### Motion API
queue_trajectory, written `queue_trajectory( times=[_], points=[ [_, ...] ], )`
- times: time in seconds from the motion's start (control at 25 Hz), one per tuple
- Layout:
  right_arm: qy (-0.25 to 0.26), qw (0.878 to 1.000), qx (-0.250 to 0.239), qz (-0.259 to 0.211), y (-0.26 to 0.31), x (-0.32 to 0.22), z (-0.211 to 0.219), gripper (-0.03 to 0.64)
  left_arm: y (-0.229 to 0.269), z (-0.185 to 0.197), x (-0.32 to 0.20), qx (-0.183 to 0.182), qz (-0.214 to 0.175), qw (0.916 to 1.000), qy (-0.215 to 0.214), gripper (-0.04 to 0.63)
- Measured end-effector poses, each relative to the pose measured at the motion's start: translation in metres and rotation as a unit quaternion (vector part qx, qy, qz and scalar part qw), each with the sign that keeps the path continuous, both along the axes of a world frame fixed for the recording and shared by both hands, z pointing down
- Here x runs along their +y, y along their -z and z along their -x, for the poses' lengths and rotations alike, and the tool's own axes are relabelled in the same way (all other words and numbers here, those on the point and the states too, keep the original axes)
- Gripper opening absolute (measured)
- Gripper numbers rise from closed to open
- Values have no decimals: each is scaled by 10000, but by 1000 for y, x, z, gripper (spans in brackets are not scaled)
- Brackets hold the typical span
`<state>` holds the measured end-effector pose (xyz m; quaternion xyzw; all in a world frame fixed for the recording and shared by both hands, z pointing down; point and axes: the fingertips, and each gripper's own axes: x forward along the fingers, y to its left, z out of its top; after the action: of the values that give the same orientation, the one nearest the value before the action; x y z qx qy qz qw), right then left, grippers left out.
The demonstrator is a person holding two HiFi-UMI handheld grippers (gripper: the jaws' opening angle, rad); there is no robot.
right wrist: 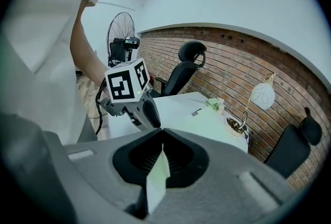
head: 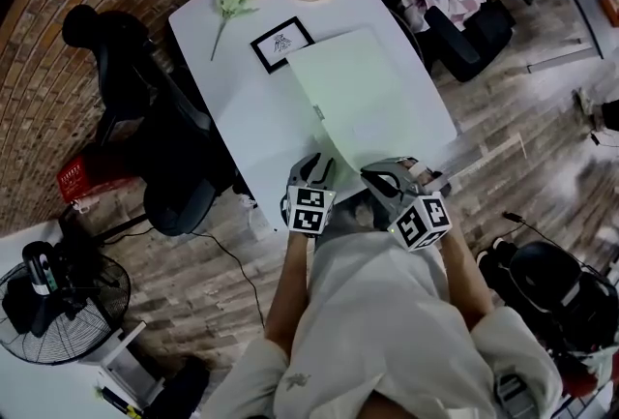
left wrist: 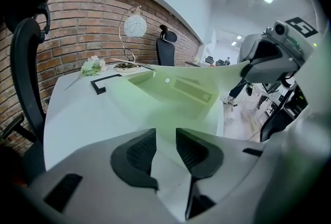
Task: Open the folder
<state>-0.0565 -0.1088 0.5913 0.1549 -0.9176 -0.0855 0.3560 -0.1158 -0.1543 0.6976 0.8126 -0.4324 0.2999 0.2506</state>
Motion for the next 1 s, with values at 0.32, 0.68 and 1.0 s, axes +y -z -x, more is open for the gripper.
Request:
queue_trajectory(
  times=[0.32,0.68,1.0],
  points=[
    [-227,9996,-71,-141,12,-4,-6,12,2,-15,-6,-71,-65,9996,-247,118],
    [-611,9974,-150,-344,32,-13,-22,11,0,-19,-7,-165,19,9993,-347,118],
    [-1011,9931,-316,-496,48,-23,-38,9,-1,-20,-8,-203,2,9992,-355,118]
  ],
)
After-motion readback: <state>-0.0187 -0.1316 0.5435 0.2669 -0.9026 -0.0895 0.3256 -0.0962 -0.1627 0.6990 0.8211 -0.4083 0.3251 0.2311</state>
